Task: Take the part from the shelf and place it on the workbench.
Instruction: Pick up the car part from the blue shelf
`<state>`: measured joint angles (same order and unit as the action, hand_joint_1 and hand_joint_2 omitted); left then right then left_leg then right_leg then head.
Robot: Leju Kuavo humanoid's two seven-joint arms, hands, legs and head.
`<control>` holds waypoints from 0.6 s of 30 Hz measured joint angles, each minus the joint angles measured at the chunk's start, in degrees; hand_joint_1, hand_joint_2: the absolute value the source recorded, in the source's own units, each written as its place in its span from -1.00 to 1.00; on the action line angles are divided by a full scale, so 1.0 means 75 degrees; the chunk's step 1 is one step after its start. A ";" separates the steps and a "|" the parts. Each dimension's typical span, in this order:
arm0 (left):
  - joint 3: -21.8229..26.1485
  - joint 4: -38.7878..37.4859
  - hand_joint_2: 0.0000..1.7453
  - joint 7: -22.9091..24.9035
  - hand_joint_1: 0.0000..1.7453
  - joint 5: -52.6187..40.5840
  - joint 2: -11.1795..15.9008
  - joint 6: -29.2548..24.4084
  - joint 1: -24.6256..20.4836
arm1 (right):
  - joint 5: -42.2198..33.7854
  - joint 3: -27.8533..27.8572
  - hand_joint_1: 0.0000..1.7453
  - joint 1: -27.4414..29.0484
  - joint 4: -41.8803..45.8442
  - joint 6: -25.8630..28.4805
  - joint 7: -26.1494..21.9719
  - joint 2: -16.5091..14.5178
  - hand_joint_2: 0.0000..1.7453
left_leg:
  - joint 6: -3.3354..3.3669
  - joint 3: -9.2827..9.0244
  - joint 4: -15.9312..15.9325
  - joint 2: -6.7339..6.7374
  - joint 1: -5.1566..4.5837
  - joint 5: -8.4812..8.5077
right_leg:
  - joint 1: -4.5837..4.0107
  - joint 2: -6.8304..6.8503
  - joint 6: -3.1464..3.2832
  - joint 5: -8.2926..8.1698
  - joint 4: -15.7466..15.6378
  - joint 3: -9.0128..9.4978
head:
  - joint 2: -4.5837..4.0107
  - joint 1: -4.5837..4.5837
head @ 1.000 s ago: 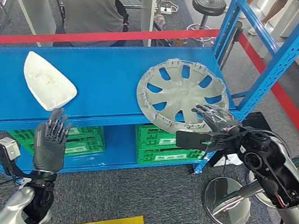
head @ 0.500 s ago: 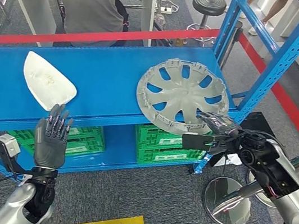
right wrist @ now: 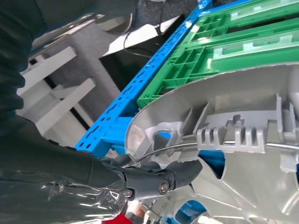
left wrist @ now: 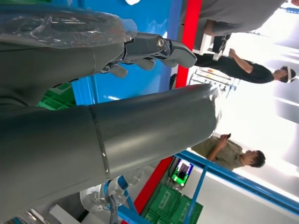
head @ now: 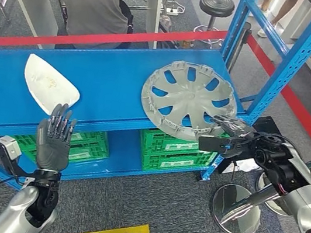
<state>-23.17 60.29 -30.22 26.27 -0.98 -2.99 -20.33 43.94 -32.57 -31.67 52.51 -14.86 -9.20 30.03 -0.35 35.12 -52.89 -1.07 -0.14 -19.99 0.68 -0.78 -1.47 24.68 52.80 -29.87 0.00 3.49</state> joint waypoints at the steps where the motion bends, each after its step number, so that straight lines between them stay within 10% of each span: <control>1: 0.0000 -0.0017 -1.00 -0.0004 -1.00 0.0004 -0.0005 0.0004 -0.0021 | 0.0012 -0.0015 -1.00 -0.0058 -0.0144 0.0052 -0.0073 -0.0015 1.00 | 0.0000 -0.0003 0.0000 0.0000 0.0000 0.0000 | 0.0000 0.0000 0.0000 0.0000 0.0000 0.0003 | 0.0000 0.0001; 18: -0.0004 -0.0188 -1.00 -0.0085 -1.00 0.0088 -0.0046 0.0017 -0.0113 | 0.0675 -0.0276 -1.00 -0.0990 -0.1509 0.0612 -0.0635 -0.0295 1.00 | 0.0025 -0.0008 -0.0001 -0.0002 -0.0003 0.0018 | 0.0001 0.0003 -0.0006 -0.0011 0.0001 0.0014 | 0.0000 0.0000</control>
<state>-23.20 58.88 -30.86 26.93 -1.32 -2.87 -21.18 49.00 -34.64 -39.09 41.19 -10.27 -13.96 27.82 -0.16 35.06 -52.89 -1.09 -0.16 -19.86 0.69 -0.76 -1.52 24.60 52.81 -29.77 0.00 3.49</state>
